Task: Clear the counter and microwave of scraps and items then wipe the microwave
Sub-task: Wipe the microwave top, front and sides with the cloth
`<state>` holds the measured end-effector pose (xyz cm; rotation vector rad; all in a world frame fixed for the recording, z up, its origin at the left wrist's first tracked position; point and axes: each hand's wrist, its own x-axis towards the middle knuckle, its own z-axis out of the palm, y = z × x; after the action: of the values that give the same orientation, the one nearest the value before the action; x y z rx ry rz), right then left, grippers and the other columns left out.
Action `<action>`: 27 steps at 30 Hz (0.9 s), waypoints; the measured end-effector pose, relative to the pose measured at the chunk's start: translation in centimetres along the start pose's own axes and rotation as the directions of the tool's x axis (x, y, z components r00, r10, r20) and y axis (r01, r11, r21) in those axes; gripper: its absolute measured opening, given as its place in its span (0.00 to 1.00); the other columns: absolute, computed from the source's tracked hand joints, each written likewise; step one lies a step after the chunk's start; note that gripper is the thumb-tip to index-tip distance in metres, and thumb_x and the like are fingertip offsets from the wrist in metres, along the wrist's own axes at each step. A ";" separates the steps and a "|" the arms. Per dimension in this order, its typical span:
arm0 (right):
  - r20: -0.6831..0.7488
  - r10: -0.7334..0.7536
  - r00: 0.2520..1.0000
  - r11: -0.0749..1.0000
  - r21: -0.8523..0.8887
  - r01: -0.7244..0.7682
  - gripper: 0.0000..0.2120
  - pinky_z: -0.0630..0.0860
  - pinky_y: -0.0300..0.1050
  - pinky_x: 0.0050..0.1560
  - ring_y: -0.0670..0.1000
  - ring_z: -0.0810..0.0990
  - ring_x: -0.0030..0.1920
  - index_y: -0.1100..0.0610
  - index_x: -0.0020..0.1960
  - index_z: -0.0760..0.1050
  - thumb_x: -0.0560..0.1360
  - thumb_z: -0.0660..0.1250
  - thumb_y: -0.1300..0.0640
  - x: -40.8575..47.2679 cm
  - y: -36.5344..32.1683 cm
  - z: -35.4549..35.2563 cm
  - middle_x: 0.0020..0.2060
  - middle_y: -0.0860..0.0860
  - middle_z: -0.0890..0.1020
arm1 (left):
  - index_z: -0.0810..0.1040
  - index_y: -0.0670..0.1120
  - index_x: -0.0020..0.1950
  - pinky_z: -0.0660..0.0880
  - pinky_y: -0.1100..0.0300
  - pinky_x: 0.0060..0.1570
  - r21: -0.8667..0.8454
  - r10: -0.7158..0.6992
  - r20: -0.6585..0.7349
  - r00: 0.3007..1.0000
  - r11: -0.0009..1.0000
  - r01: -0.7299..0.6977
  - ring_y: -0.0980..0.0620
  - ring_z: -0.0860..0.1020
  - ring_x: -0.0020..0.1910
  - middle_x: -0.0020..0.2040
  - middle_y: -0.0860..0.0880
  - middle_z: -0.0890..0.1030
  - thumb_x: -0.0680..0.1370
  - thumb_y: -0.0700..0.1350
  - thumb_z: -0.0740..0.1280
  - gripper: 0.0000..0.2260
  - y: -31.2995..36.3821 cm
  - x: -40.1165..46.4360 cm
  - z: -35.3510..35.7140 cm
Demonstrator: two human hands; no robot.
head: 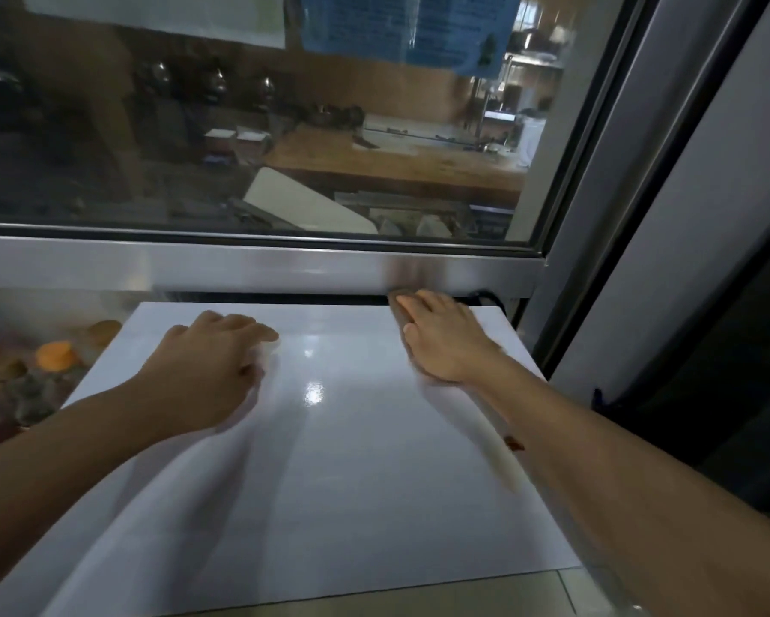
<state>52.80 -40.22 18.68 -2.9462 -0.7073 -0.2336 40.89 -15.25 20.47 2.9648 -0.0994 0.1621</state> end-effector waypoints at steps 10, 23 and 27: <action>0.083 0.044 0.996 0.996 0.074 -0.050 0.22 0.60 0.55 0.69 0.54 0.62 0.71 0.46 0.72 0.60 0.78 0.51 0.51 0.8 -1.4 -0.1 0.71 0.50 0.64 | 0.63 0.55 0.72 0.66 0.49 0.63 0.067 -0.071 0.022 0.997 0.995 0.069 0.47 0.63 0.68 0.73 0.53 0.64 0.80 0.50 0.57 0.20 -2.0 -1.7 0.2; 0.040 -0.114 0.993 0.989 0.098 0.109 0.21 0.57 0.54 0.68 0.54 0.62 0.70 0.50 0.72 0.59 0.79 0.49 0.53 3.8 -14.1 1.9 0.70 0.53 0.66 | 0.74 0.53 0.64 0.68 0.49 0.62 0.021 -0.054 -0.149 0.987 0.998 0.058 0.47 0.71 0.63 0.65 0.52 0.74 0.75 0.46 0.65 0.17 -6.9 -5.1 -1.1; 0.063 -0.206 0.977 0.971 0.140 0.196 0.23 0.59 0.55 0.68 0.56 0.63 0.70 0.49 0.72 0.59 0.77 0.51 0.52 5.6 -19.0 2.3 0.70 0.53 0.66 | 0.73 0.54 0.64 0.68 0.48 0.63 0.017 -0.164 -0.084 0.983 0.986 0.166 0.47 0.69 0.64 0.65 0.52 0.70 0.76 0.48 0.65 0.17 -8.6 -7.5 -1.4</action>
<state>49.30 -20.59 18.55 -2.7700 -0.9927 -0.0851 33.94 -6.12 19.57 2.9681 0.1598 0.2641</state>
